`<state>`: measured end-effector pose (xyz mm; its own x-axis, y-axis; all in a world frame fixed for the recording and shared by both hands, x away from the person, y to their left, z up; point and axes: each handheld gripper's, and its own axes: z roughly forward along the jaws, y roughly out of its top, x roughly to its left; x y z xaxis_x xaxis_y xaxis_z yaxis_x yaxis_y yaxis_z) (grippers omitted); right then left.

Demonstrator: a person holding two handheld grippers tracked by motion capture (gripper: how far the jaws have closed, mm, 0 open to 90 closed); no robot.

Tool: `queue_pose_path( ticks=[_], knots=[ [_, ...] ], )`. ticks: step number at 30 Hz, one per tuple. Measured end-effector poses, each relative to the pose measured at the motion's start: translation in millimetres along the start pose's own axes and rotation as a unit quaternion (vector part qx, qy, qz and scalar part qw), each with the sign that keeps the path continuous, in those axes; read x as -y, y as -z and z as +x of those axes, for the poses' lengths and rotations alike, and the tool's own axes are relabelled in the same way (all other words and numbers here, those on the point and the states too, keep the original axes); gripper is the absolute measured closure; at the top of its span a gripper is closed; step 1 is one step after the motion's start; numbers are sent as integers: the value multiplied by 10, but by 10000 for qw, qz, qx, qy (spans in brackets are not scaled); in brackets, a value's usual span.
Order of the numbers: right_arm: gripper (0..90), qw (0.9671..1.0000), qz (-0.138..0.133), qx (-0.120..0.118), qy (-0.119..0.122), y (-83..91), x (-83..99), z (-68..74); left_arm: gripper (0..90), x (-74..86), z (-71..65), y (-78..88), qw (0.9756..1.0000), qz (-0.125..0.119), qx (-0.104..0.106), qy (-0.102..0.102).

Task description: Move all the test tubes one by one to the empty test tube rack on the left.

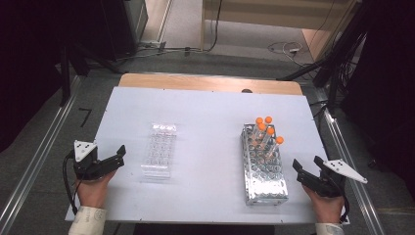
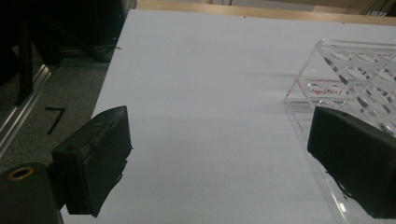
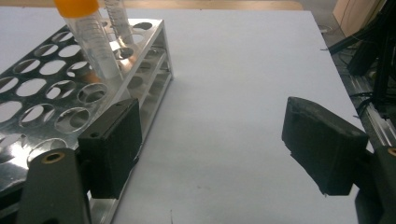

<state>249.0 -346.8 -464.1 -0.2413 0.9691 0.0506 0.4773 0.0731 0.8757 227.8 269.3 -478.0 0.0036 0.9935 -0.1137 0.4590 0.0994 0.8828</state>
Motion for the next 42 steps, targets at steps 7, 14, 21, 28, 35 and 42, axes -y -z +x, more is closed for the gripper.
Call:
queue_pose_path(
  ticks=[7, 14, 21, 28, 35, 42],
  knots=[
    [191, 9999, 13, -95, 95, -4, -44, 49, 66, 1, 14, 1, 10000, 5, 26, 19],
    [200, 9997, -44, -230, 117, -19, -99, 102, 66, 0, -1, -1, 10000, 16, 16, 0],
    [205, 9991, -55, -373, 171, -73, -149, 161, 66, 2, -4, -2, 10000, 17, 3, -14],
    [217, 9987, -41, -438, 260, -140, -183, 223, 57, 4, 5, -3, 10000, 37, 13, -2],
    [236, 9979, -20, -548, 354, -236, -228, 270, 57, 3, 7, -1, 10000, 41, -18, 20],
    [297, 9965, -46, -754, 368, -345, -276, 310, 48, -1, 9, 3, 10000, 25, -30, 52]
  ],
)
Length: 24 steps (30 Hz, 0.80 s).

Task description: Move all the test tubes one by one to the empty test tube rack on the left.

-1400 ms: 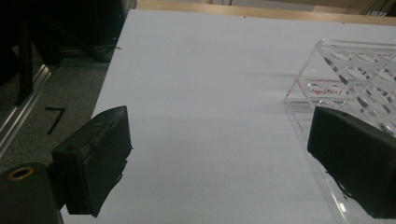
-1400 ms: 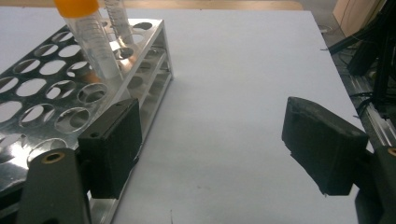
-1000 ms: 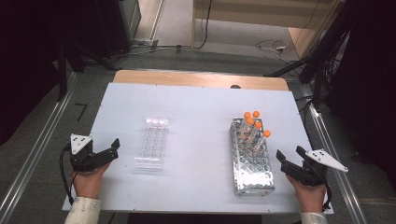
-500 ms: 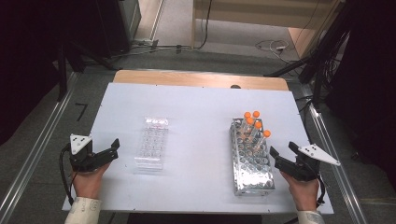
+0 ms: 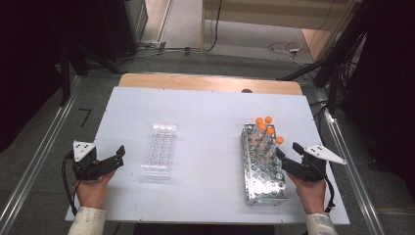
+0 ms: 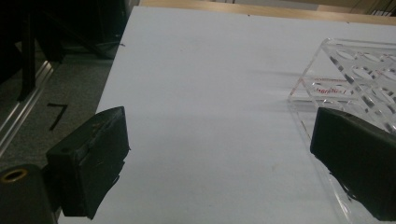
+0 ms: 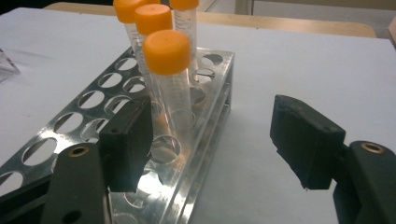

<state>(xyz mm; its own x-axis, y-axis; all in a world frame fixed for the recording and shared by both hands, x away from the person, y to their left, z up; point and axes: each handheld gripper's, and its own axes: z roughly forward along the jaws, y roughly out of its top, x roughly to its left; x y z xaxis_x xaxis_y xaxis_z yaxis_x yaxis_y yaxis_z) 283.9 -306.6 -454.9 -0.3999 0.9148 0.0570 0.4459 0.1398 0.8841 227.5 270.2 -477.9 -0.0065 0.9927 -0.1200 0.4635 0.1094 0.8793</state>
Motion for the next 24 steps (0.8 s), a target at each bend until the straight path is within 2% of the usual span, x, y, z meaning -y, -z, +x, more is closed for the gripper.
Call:
queue_pose_path(
  ticks=[11, 24],
  knots=[
    [475, 9994, -36, -248, 234, -127, -33, 46, 41, 5, -3, -4, 10000, 30, 23, -1],
    [662, 9981, 10, -326, 524, -196, -17, 91, 37, 1, -6, 3, 10000, 25, 5, -24]
  ],
)
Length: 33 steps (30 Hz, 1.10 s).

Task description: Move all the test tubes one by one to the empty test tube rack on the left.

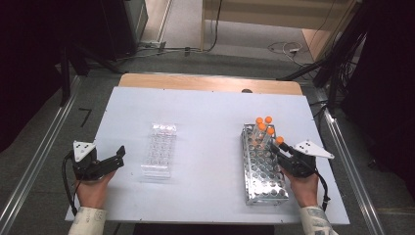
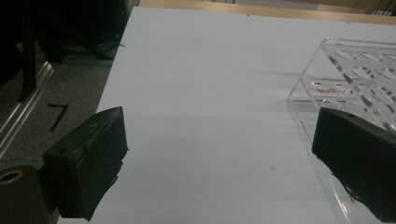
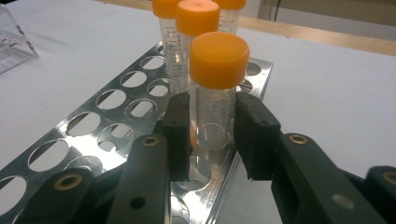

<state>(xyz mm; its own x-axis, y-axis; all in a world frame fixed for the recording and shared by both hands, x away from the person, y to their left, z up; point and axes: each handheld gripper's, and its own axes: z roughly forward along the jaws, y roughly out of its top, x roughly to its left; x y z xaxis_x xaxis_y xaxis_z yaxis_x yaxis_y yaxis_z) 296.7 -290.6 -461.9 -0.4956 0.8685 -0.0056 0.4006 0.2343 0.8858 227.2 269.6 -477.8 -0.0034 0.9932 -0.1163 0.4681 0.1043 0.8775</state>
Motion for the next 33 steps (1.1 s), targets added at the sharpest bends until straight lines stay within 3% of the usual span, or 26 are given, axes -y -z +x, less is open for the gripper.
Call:
queue_pose_path(
  ticks=[12, 33],
  knots=[
    [713, 10000, -6, 49, -18, -3, 7, -2, 37, -2, -12, 2, 10000, -11, -29, -30],
    [720, 9989, -434, 95, -122, 204, -239, 26, 33, -18, -61, 12, 9999, 26, 44, -123]
  ],
)
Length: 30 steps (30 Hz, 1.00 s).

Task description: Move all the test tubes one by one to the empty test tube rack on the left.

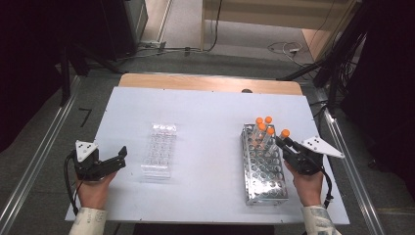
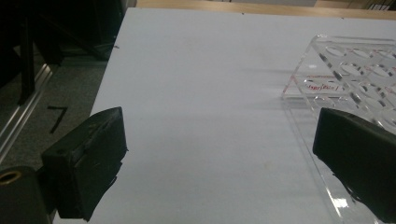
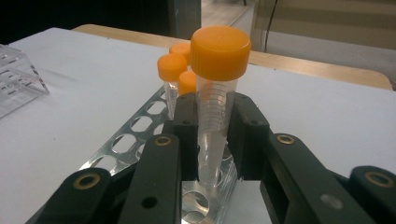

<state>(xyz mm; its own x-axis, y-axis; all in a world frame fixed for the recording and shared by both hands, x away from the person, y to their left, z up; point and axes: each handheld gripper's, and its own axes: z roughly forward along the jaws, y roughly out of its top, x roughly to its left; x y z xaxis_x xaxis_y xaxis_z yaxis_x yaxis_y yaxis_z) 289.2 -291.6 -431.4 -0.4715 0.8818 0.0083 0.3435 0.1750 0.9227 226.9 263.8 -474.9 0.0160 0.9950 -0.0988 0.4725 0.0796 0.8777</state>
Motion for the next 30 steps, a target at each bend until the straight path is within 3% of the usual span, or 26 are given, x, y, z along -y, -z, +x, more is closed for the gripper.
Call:
queue_pose_path(
  ticks=[7, 12, 19, 21, 24, 30],
  knots=[
    [721, 10000, -56, 58, 15, 75, -63, 41, 33, -57, -37, 43, 9999, -84, 137, -27],
    [721, 9999, -136, -29, 15, 127, -108, 74, 33, -83, -102, 66, 9997, -106, 206, -103],
    [721, 9994, -185, -305, 37, 139, -168, 217, 33, -145, -189, 112, 9991, -195, 338, -148],
    [721, 9991, -186, -385, 33, 134, -186, 269, 33, -163, -219, 127, 9992, -231, 265, -174],
    [721, 9988, -151, -467, 74, 112, -207, 353, 33, -210, -285, 148, 9989, -193, 206, -379],
    [721, 9978, -92, -645, 142, 70, -251, 514, 36, -311, -455, 143, 9974, -188, 484, -493]
  ],
)
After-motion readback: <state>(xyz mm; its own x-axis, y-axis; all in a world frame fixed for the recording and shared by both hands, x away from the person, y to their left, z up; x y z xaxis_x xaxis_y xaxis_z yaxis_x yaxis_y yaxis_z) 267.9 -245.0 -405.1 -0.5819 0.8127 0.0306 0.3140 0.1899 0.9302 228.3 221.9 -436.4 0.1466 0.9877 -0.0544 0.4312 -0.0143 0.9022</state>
